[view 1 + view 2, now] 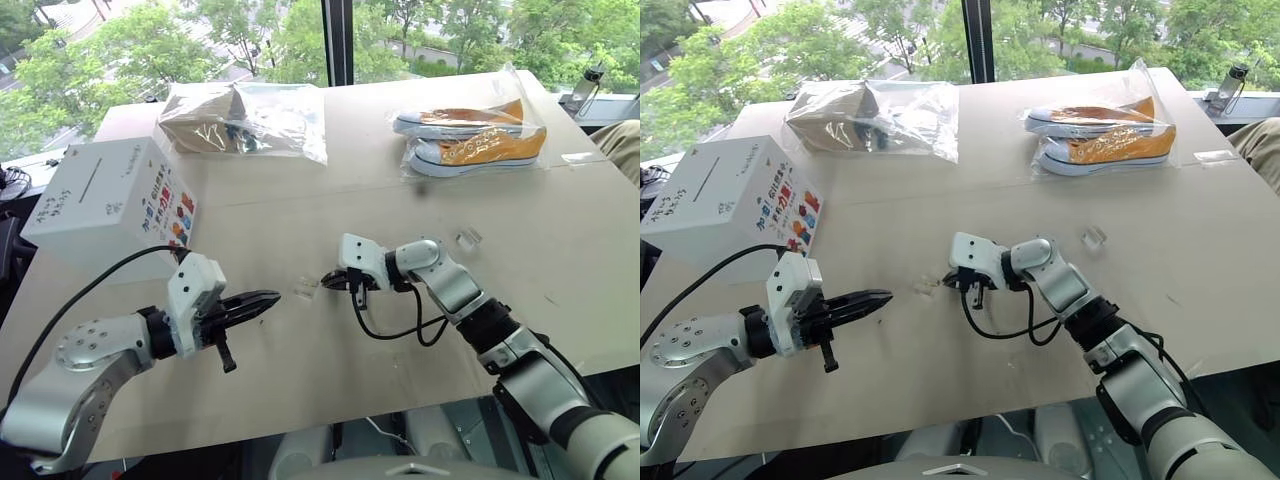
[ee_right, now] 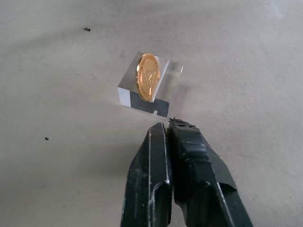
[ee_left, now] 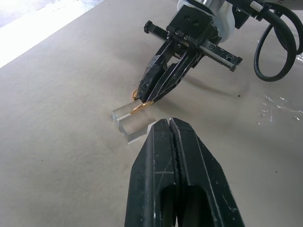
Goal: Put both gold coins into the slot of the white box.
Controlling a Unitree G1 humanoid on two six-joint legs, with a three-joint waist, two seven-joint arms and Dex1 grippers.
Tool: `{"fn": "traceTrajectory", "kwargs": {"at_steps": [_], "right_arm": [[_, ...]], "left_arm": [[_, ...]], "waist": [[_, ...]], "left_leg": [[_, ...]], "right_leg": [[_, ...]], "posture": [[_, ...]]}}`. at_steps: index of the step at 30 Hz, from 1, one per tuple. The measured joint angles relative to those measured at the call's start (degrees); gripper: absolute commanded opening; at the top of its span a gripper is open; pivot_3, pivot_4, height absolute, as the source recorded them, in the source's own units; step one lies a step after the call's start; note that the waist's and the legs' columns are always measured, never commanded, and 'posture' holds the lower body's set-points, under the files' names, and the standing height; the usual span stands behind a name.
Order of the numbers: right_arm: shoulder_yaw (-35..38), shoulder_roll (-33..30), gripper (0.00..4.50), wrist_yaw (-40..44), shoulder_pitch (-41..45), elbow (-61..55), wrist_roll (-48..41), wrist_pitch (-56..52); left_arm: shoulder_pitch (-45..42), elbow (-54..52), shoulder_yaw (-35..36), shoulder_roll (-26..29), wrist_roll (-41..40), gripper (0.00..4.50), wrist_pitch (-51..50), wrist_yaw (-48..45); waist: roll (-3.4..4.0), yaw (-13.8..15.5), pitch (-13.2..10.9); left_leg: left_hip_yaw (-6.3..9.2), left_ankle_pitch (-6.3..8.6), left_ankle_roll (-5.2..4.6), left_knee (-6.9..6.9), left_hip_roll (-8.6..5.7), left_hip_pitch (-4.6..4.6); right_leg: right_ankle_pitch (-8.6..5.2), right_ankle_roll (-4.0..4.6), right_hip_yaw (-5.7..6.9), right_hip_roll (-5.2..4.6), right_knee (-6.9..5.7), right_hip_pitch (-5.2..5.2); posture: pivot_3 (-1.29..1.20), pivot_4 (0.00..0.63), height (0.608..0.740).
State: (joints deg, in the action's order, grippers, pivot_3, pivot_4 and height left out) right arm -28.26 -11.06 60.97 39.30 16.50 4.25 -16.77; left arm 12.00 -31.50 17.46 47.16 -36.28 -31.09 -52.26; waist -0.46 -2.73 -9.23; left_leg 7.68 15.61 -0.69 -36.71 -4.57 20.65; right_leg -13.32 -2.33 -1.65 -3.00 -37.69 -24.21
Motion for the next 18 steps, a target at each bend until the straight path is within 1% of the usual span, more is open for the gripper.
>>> {"fn": "traceTrajectory", "kwargs": {"at_steps": [12, 18], "right_arm": [[0.05, -0.5, 0.05, -0.93, -0.09, -0.55, 0.02, -0.31], [-0.45, -2.46, 0.05, 0.23, -0.08, -4.51, -0.02, -3.05]], "left_arm": [[-0.62, -0.09, 0.0, 0.0, 0.02, 0.0, -1.02, 0.12], [-0.64, -0.45, 0.0, 0.0, 0.03, 0.0, -1.13, 0.14]], "waist": [[0.0, 0.28, 0.0], [0.01, 0.53, -0.03]], "left_leg": [[0.01, -0.01, 0.01, -0.01, 0.0, 0.01], [0.04, -0.02, 0.03, -0.03, -0.02, 0.13]], "right_leg": [[0.0, 0.0, 0.01, -0.01, -0.01, 0.0], [0.0, 0.0, 0.06, -0.04, 0.05, -0.02]], "posture": [[0.0, 0.15, 0.74], [0.0, 0.15, 0.74]]}}
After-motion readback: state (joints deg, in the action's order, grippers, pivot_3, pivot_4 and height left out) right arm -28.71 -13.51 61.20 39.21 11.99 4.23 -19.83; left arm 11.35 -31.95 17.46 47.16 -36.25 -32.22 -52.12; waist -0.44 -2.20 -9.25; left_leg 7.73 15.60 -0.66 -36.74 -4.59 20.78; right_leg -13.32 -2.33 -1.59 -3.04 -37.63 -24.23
